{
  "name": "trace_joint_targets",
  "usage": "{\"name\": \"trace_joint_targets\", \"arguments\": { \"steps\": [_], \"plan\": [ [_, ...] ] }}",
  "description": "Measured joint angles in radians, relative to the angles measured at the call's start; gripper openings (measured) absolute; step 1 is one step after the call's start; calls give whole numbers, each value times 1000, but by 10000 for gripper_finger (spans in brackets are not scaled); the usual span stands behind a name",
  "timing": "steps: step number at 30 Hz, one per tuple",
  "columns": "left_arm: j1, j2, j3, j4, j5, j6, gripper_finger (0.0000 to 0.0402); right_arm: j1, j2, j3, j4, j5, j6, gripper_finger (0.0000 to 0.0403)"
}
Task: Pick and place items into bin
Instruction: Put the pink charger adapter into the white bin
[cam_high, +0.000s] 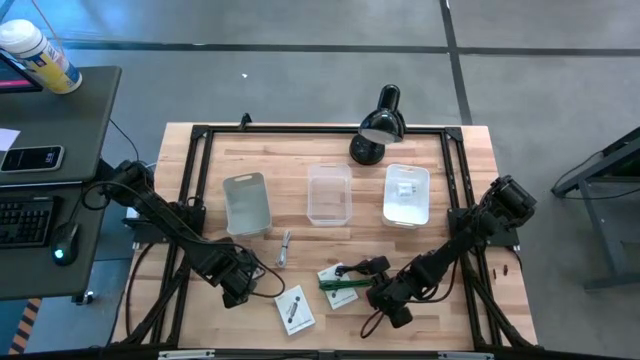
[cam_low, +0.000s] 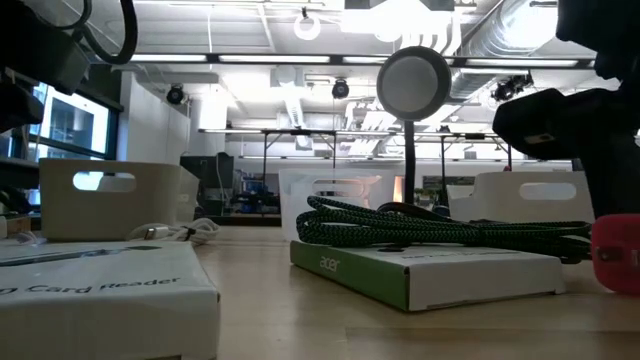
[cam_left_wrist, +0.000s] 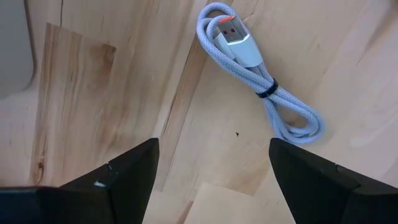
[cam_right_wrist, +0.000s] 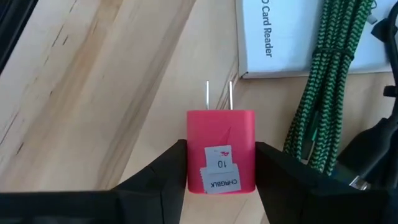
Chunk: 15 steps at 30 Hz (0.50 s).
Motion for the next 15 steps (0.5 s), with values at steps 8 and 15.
{"name": "trace_joint_targets", "arguments": {
  "steps": [8,15],
  "plan": [
    [0,0,0,-14,0,8,291,1,5,-2,-3,-6,98,163],
    [0,0,0,-15,-12,26,291,3,5,-2,4,-3,215,156]
  ]
}}
